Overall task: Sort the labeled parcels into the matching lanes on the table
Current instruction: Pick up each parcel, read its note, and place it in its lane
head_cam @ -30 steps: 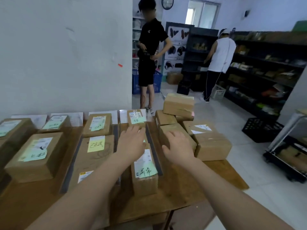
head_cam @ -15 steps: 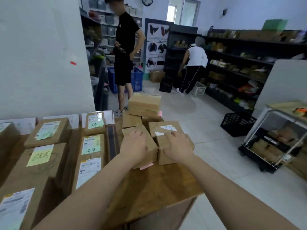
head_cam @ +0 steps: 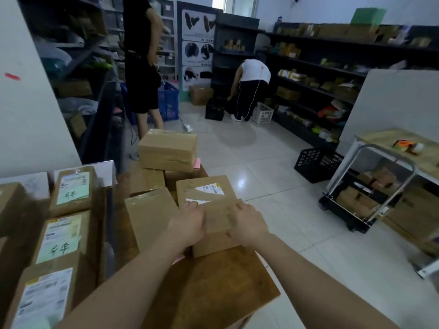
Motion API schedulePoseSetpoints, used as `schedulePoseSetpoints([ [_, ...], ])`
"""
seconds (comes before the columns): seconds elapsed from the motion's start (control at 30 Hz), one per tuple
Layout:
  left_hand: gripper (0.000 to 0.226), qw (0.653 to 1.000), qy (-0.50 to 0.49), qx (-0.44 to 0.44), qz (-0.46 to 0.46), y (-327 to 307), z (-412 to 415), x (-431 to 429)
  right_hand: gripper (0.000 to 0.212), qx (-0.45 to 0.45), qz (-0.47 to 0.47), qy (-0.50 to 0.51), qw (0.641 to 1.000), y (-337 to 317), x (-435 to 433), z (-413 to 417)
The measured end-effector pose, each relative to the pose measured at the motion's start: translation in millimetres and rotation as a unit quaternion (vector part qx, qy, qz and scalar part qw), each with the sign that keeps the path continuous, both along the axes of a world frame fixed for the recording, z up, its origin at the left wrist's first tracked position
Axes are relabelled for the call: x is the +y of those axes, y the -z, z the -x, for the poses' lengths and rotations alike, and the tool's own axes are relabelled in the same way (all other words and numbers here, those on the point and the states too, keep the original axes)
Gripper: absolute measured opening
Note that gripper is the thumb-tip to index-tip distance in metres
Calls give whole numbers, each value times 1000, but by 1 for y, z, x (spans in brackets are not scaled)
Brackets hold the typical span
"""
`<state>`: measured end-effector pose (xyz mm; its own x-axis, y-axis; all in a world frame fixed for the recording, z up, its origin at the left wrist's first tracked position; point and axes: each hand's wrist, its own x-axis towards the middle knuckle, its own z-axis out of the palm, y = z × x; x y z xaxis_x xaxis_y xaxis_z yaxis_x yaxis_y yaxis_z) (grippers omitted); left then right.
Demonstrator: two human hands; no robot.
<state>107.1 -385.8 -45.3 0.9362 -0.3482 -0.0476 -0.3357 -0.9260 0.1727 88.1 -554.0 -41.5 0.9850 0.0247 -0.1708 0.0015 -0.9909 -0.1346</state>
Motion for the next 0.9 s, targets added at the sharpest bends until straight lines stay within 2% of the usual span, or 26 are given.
schedulePoseSetpoints([
  [0.13,44,1000,-1,28,12,16,-28,-9,56,17,-29,9,999,16,-9,-23],
  [0.33,54,998,-15,57,11,34,-38,-12,62,4,-75,36,997,38,-23,-36],
  [0.53,73,995,-58,61,53,29,-18,-17,62,-77,-111,63,989,44,-39,-35],
  [0.63,74,990,-68,72,97,27,7,-25,69,-65,-133,108,983,39,-46,-28],
  [0.73,75,991,-73,44,100,33,33,-36,72,-32,-162,120,979,43,-56,-18],
  [0.9,67,992,-101,-34,65,52,71,-59,61,-24,-246,159,956,51,-66,-4],
])
